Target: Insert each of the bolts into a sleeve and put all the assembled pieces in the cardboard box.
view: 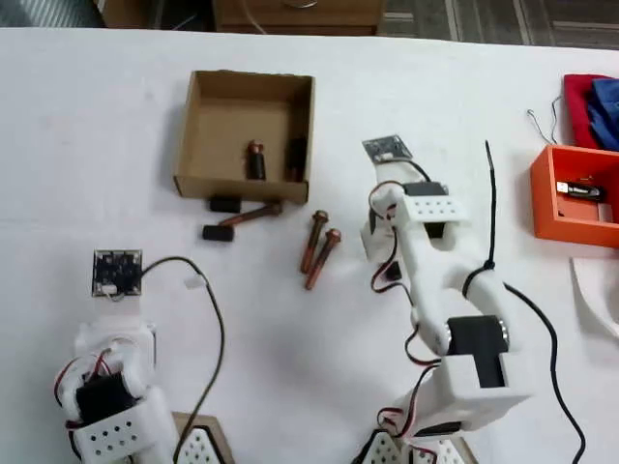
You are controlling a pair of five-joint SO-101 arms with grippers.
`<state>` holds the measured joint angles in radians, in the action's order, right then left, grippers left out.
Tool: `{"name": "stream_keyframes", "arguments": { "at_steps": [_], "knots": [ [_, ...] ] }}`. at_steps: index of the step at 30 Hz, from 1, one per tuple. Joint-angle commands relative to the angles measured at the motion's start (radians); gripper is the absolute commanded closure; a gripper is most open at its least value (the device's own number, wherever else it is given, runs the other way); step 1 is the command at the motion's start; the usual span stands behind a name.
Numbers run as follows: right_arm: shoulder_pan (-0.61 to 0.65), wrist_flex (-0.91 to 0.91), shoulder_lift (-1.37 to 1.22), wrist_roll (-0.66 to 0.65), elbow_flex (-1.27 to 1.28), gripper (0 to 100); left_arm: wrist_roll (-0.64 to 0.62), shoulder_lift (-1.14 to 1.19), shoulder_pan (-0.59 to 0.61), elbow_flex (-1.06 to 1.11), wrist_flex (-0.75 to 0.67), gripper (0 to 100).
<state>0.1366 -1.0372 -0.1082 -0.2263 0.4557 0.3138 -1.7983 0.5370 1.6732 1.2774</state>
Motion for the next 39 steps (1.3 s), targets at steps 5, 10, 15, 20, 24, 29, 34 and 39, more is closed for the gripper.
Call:
{"name": "stream_keyframes", "arguments": {
  "at_steps": [5, 10, 15, 20, 24, 29, 34, 39],
  "knots": [
    [0.01, -0.018, -0.002, -0.055, -0.034, 77.6, 0.003, -0.02, 0.0, 0.021, 0.005, 94],
    [0.031, -0.074, -0.001, -0.11, -0.034, 78.3, 0.003, -0.02, 0.0, 0.021, 0.005, 94],
    [0.036, -0.07, -0.004, -0.12, -0.031, 80.9, 0.003, -0.02, 0.0, 0.021, 0.005, 94],
    [0.039, -0.068, -0.005, -0.112, -0.032, 81.2, 0.003, -0.02, 0.0, 0.021, 0.005, 94],
    [0.038, -0.068, -0.005, -0.114, -0.034, 87.2, 0.003, -0.02, 0.0, 0.021, 0.005, 94],
    [0.036, -0.047, -0.007, -0.112, -0.028, 93.7, 0.003, -0.02, 0.0, 0.021, 0.005, 94],
    [0.035, -0.051, -0.008, -0.112, -0.028, 86.4, 0.003, -0.02, 0.0, 0.021, 0.005, 94],
    [0.035, -0.047, -0.093, -0.12, -0.035, 84.4, 0.003, -0.02, 0.0, 0.021, 0.005, 94]
  ]
}}
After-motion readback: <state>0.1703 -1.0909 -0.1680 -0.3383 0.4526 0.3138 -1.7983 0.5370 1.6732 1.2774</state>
